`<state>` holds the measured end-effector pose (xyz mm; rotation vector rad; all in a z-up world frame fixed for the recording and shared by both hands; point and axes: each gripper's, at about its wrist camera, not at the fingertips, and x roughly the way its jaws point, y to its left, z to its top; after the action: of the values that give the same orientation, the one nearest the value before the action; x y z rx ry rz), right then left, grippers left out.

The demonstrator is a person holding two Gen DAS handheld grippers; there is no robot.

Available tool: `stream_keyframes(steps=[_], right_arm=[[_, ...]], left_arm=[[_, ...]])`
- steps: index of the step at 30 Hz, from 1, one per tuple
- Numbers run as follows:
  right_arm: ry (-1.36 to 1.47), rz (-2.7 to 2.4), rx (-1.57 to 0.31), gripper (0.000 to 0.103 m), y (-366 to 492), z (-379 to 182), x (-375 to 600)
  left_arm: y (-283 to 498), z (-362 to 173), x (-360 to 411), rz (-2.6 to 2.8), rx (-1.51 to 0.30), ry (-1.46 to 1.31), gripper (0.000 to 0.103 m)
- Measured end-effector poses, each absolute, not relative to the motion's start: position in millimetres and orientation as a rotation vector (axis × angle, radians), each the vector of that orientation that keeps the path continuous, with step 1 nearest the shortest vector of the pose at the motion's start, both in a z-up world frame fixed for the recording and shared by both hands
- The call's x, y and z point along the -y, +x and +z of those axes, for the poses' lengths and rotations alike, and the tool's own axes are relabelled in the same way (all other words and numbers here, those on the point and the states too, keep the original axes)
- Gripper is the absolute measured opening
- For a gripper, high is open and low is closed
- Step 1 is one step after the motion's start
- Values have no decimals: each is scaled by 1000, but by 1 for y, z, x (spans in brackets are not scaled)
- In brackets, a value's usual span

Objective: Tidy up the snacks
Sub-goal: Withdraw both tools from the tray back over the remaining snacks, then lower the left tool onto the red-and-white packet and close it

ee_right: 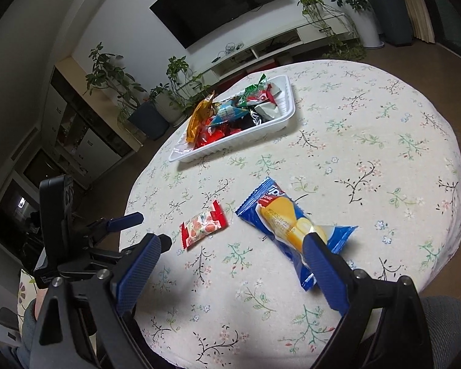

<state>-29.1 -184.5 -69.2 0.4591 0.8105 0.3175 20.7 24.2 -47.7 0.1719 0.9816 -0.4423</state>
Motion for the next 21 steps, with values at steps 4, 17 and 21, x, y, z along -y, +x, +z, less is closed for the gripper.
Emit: stream_keyframes(steps=[4,17,21], right_arm=[[446,318,-807,96,-31,-68,183],[389,328,-804,96,-36,-65,183],[370,329,-808,96,-36,-66,182]], left_arm=[[21,-48,-24,-439,-982,173,103],[34,-57,-22,-460,-1012,231,103],[45,-62,-14,-493,-1042,322,103]])
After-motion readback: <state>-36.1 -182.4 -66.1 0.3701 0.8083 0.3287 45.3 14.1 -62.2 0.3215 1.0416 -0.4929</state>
